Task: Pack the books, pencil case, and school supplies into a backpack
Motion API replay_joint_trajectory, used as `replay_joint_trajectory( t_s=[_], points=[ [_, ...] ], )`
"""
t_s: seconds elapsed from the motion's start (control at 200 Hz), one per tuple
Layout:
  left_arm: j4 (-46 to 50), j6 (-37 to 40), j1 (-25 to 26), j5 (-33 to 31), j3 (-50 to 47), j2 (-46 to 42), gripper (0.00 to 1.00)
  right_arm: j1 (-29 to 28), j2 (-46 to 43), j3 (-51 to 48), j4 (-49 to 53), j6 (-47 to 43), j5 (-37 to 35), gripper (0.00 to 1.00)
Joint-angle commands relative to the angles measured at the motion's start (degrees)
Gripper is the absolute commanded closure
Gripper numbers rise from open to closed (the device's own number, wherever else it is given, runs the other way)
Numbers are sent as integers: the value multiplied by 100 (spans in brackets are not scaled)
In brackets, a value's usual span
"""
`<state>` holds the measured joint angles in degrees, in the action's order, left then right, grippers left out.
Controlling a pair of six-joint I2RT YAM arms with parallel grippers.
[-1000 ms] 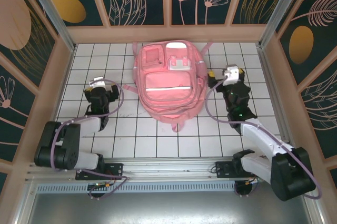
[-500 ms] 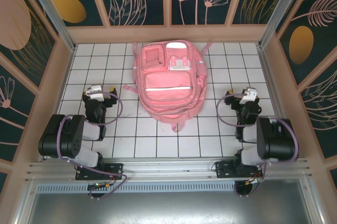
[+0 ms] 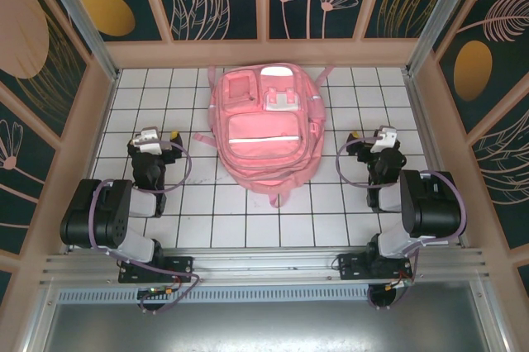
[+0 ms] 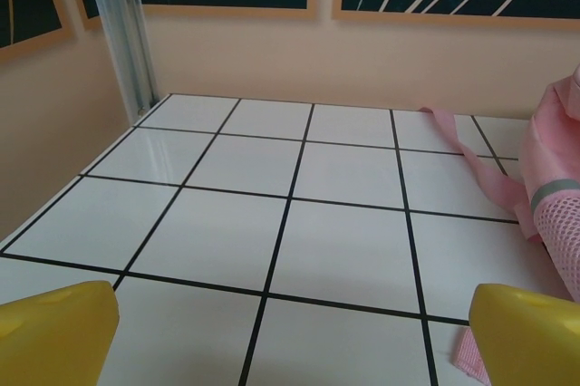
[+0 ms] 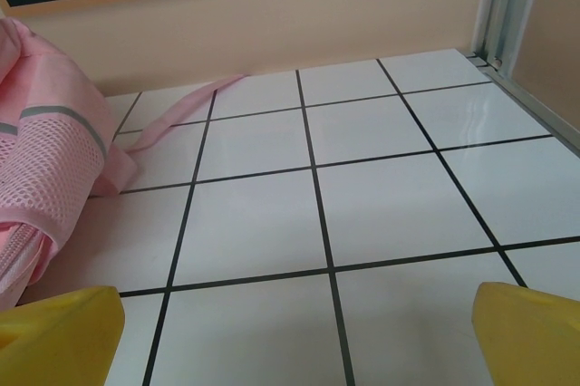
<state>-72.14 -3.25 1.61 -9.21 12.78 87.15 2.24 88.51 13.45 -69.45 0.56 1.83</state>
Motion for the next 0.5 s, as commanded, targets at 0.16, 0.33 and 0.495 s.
replay_joint_trajectory(
  t_s=[0.16,0.33,0.495],
  points=[
    [-112,-75,-35,18,58,-14,1,-37,-28,19,-157,6,-59,1],
    [-116,-73,-39,16,50,-7,1,-34,-29,21,-149,-3,-59,1],
    [-116,-71,-38,16,54,-13,1,-33,-33,18,-148,-3,-59,1]
  ],
)
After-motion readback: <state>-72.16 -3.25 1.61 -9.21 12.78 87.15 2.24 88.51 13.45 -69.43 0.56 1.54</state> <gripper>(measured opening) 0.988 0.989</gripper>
